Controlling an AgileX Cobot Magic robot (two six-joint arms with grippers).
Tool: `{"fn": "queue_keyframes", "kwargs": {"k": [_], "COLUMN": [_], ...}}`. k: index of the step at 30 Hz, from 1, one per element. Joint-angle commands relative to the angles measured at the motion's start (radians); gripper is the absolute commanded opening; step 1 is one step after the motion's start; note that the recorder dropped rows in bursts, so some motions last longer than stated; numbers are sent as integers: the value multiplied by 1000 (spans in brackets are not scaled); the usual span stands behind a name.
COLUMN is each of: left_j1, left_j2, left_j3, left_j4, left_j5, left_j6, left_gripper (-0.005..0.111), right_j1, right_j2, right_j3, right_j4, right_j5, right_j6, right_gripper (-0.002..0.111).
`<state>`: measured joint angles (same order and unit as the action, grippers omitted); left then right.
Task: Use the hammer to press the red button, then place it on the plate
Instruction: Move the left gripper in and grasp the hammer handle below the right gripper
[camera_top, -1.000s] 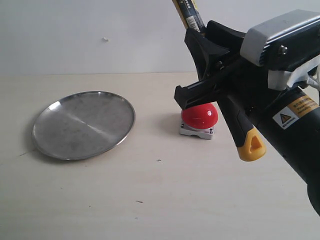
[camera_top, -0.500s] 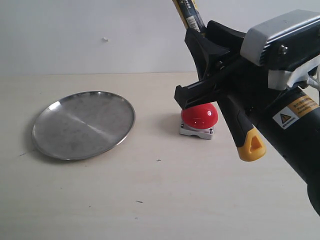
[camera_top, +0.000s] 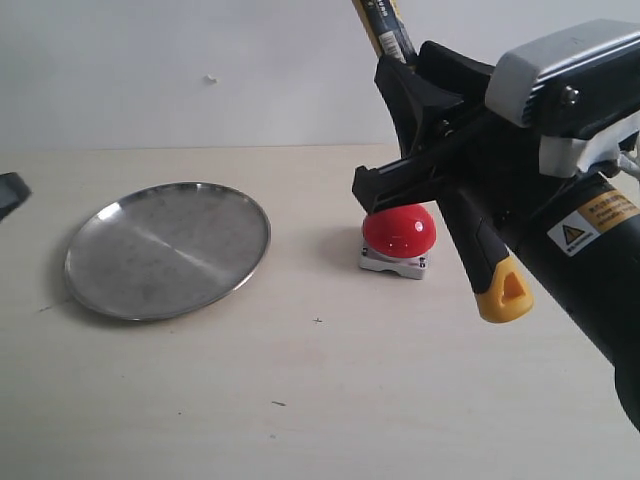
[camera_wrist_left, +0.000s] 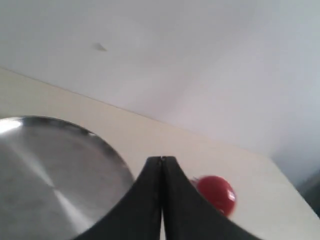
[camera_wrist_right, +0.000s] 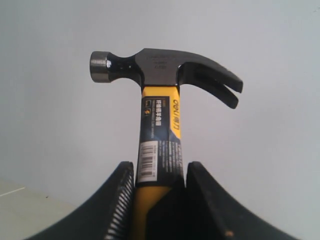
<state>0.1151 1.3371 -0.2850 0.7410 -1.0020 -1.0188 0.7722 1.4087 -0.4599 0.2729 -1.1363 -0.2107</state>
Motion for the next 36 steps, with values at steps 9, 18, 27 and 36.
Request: {"fn": "queue_keyframes", "kwargs": {"k": [9,18,27,36], "left_j1": [-342,-637,-817,-915], "left_j2": [354,434,455,455], "left_j3": [-203,-353,-419,-424], "left_j4": [180,33,-74,-240], "left_j5": [-219,-219,-194,-126], "left_j6": [-5,-12,13,81], "left_gripper": [30,62,62,62], "right_j1": [2,2,2,2], "right_j2": [-17,-17,-17,-17], "right_j3": [-16,-16,-16,-16], "right_j4": [-9,-11,-11,-9], "right_j5": [-85,-85,-85,-85], "right_j6": [92,92,92,92], "right_gripper": [0,0,0,0]}}
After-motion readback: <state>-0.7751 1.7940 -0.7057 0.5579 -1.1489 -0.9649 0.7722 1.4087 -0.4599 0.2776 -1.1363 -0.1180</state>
